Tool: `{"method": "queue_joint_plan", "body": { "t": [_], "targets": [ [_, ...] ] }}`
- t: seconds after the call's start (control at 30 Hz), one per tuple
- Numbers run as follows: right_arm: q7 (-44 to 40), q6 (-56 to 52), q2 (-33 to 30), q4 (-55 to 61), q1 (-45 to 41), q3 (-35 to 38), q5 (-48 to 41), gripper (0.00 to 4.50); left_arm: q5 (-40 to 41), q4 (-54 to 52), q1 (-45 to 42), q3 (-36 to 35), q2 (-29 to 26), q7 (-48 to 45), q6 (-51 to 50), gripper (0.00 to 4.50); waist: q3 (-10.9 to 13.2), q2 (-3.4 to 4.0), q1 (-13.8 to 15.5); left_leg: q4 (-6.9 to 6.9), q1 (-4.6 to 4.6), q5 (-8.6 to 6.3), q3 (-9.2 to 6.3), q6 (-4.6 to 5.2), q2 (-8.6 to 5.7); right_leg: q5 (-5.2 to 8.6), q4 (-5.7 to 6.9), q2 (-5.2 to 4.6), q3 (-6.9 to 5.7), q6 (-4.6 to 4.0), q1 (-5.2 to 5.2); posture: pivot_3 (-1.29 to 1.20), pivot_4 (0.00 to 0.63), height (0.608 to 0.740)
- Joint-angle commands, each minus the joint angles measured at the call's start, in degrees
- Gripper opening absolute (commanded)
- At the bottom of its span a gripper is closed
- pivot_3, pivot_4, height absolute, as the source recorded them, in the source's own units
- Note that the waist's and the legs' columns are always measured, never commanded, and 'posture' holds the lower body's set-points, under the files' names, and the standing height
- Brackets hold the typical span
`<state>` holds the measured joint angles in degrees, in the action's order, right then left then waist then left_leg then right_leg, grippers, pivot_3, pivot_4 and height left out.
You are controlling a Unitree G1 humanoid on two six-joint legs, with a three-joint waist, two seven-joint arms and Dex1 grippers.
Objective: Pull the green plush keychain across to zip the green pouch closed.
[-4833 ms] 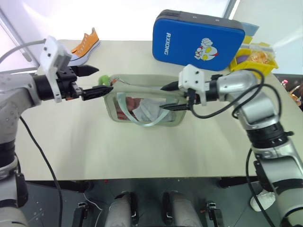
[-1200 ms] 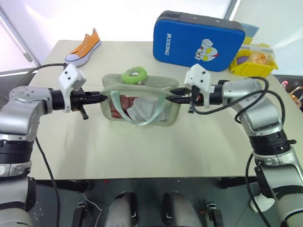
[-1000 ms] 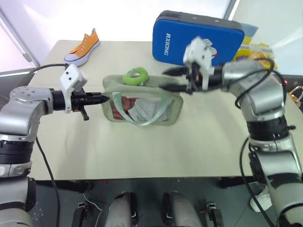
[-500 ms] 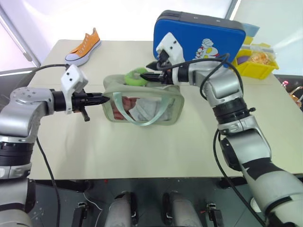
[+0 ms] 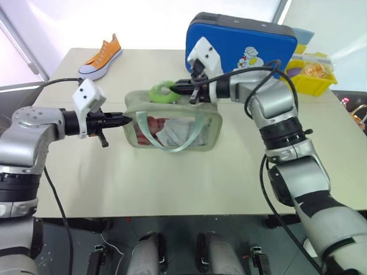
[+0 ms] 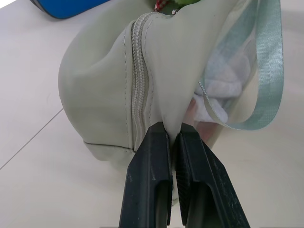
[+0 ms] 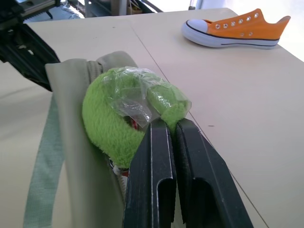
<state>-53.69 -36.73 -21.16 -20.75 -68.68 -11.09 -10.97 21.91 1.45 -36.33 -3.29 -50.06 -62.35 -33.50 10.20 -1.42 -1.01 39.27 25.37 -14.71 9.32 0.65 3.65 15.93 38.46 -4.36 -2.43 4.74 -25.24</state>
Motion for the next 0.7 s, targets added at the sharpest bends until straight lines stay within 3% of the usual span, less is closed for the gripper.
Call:
{"method": "queue_joint_plan", "body": {
  "t": [0.03,0.3,0.5,0.6,0.7],
  "targets": [
    [0.5,-1.3,-4.9,5.4,-1.4,4.0,-0.3,0.03,0.0,-0.1,-1.3,-0.8,-0.3,0.0,1.2,0.0,0.0,0.0,0.2,0.0,0.0,0.0,0.0,0.0,0.0,0.0,0.0,-0.01,0.0,0.0,-0.01,0.0,0.15,0.74],
    [3.3,-4.0,-21.6,15.1,3.6,5.9,4.9,0.03,-0.1,-0.6,1.0,-1.2,-0.8,0.2,1.6,0.0,0.0,0.0,0.3,-0.01,0.0,-0.01,-0.01,0.01,-0.03,0.0,-0.03,-0.06,-0.02,0.0,0.0,0.0,0.15,0.74],
    [6.8,-1.9,-29.9,17.2,10.6,6.3,9.4,0.03,-0.2,-0.3,0.7,-0.6,-0.3,0.5,1.8,0.0,0.0,0.03,0.0,-0.05,-0.03,0.0,0.03,0.0,-0.01,0.0,-0.05,-0.05,-0.01,0.0,-0.03,0.0,0.15,0.74],
    [8.8,0.0,-30.9,18.6,18.8,6.5,10.5,0.03,-0.3,-0.1,0.3,-0.1,0.1,0.3,2.0,0.0,0.0,-0.02,0.3,-0.04,-0.01,0.0,0.04,0.01,-0.02,0.0,-0.12,-0.06,-0.01,0.0,0.0,0.0,0.15,0.74],
    [12.1,-0.9,-26.4,19.8,25.6,7.3,8.9,0.03,-0.5,0.3,-0.3,0.3,0.4,0.3,2.1,0.0,0.0,-0.04,0.2,-0.02,-0.02,0.0,0.05,0.01,-0.03,0.0,-0.16,-0.08,-0.01,0.01,0.06,0.0,0.15,0.74]
  ]
}}
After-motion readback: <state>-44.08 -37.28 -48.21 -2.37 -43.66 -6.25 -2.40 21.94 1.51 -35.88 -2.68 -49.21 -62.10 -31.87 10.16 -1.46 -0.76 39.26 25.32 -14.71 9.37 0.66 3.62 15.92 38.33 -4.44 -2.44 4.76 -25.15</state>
